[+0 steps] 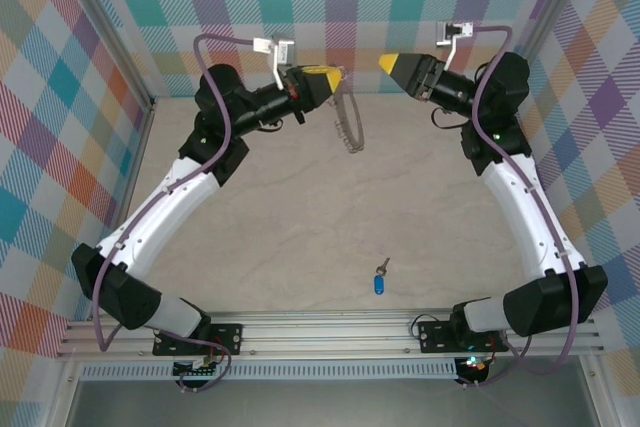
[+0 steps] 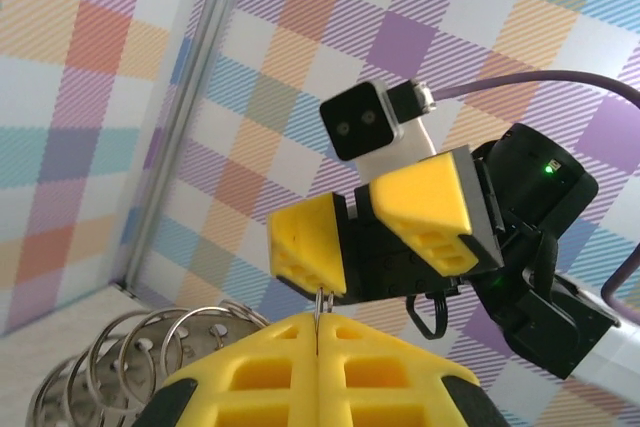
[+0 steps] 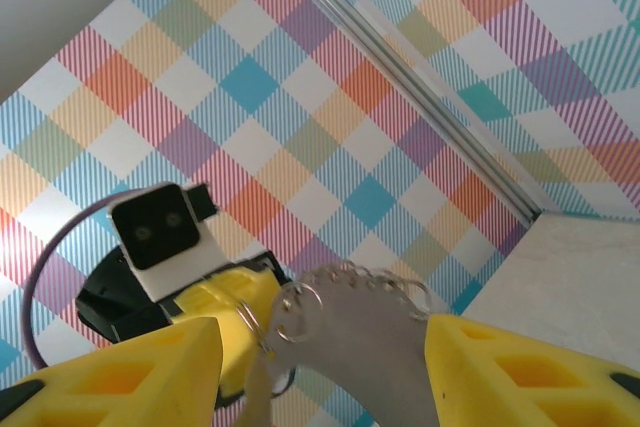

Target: Put the keys on the keyring

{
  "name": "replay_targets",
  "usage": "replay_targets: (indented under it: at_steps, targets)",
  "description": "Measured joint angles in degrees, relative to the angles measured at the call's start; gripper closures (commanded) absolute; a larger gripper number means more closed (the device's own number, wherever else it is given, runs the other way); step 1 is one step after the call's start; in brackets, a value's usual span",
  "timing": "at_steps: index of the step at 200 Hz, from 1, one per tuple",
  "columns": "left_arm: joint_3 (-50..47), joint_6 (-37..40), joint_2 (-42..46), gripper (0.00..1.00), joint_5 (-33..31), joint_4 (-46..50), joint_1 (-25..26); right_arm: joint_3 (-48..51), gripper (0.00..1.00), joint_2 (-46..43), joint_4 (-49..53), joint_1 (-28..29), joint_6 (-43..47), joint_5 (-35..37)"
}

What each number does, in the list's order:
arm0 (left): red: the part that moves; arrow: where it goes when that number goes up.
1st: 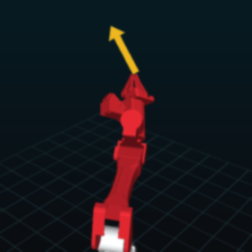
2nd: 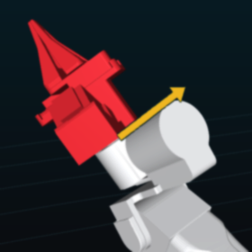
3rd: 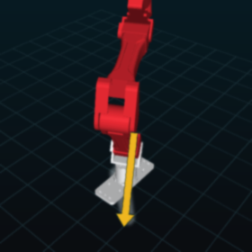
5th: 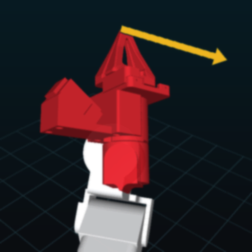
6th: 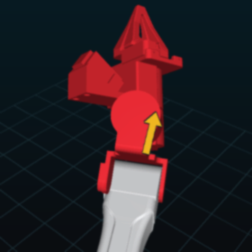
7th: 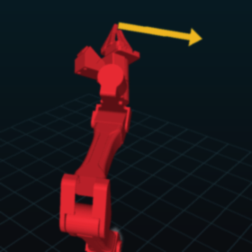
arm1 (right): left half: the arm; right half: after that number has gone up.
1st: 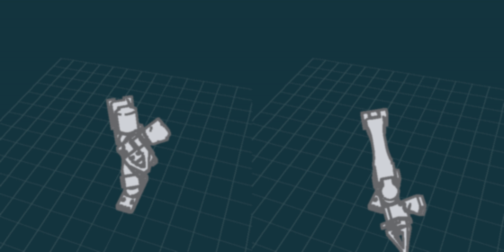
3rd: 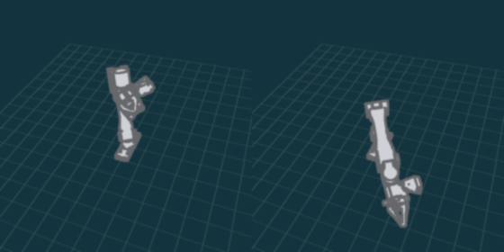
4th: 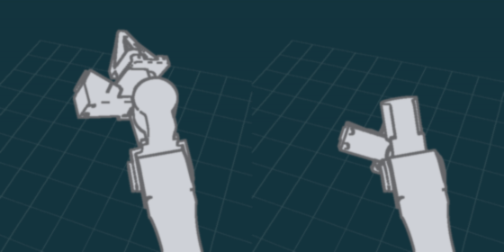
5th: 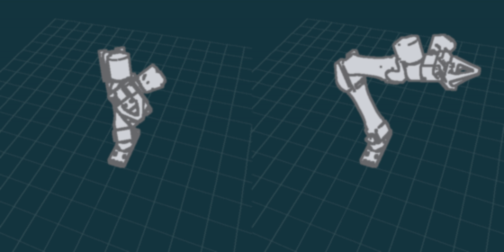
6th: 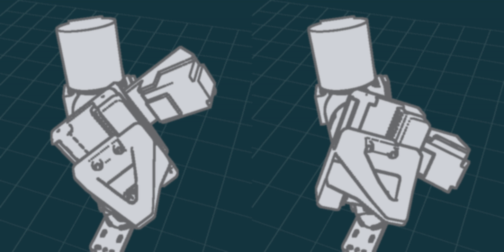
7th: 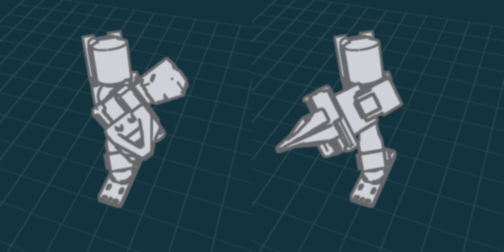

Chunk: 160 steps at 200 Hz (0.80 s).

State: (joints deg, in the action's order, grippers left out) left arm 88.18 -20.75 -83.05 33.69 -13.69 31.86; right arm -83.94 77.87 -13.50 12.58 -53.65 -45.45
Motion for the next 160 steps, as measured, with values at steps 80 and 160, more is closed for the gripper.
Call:
replay_targets:
  at_steps: [80,160]
  targets:
    - [-2.7,9.9,2.8,1.0,-1.9,-0.3,0.0,5.7,0.44,-1.6,3.3,0.0,0.1,-0.3]
    - [-2.7,11.0,2.8,1.0,-2.0,-0.1,0.0,7.2,0.43,-2.2,6.4,0.0,0.4,-0.5]
